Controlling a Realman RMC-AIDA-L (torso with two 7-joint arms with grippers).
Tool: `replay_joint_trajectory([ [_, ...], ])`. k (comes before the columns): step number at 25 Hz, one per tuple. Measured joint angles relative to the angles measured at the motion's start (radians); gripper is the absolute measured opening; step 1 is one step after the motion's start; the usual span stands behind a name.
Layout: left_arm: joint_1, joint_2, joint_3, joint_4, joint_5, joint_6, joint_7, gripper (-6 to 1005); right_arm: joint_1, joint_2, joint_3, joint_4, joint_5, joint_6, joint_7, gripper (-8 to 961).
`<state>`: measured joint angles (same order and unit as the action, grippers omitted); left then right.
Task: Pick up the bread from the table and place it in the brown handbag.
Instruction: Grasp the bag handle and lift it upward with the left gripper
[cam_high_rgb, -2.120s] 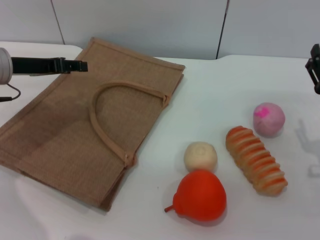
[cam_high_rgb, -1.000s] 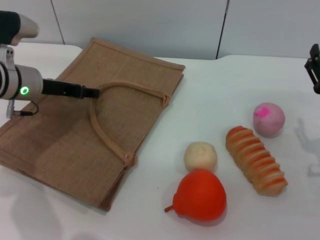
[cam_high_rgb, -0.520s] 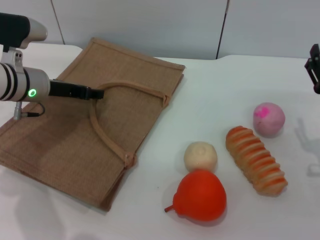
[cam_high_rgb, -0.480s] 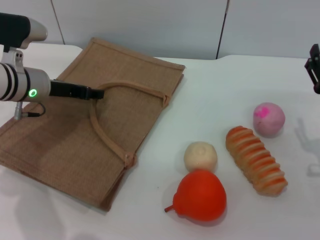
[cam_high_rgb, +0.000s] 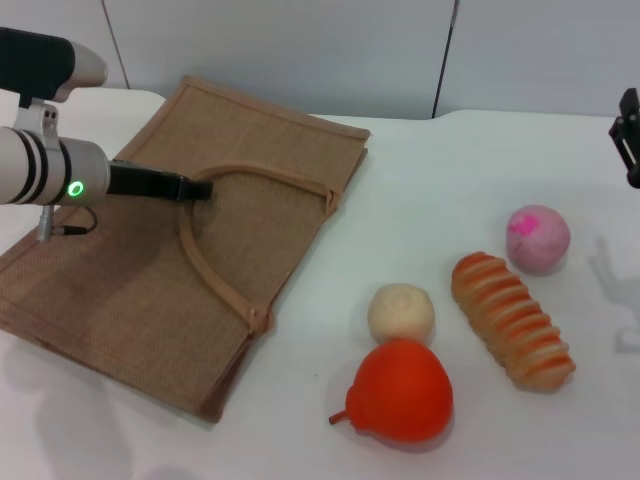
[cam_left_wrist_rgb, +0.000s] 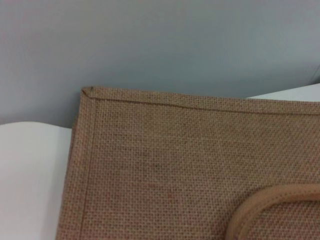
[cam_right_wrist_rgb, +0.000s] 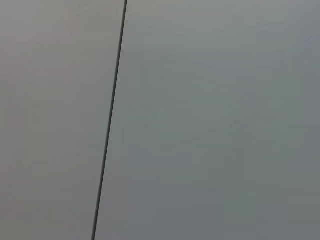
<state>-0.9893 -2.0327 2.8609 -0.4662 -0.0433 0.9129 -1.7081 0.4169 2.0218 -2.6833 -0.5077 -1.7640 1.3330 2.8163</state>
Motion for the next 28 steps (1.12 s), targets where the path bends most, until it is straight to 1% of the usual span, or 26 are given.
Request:
replay_joint_trajectory([
  [6,0.0,0.0,0.0,0.0,0.0,0.0,0.001,555,0.001,0.0,0.0,0.0,0.0,0.0,0.0,852],
  [12,-0.002,0.0,0.0,0.0,0.005,0.0,0.001,419,0.002,0.0,0.0,0.0,0.0,0.0,0.0,852],
  [28,-0.005,0.0,0.0,0.0,0.008,0.0,0.001,292,0.002,0.0,-0.001,0.0,0.0,-0.001,0.0,851],
])
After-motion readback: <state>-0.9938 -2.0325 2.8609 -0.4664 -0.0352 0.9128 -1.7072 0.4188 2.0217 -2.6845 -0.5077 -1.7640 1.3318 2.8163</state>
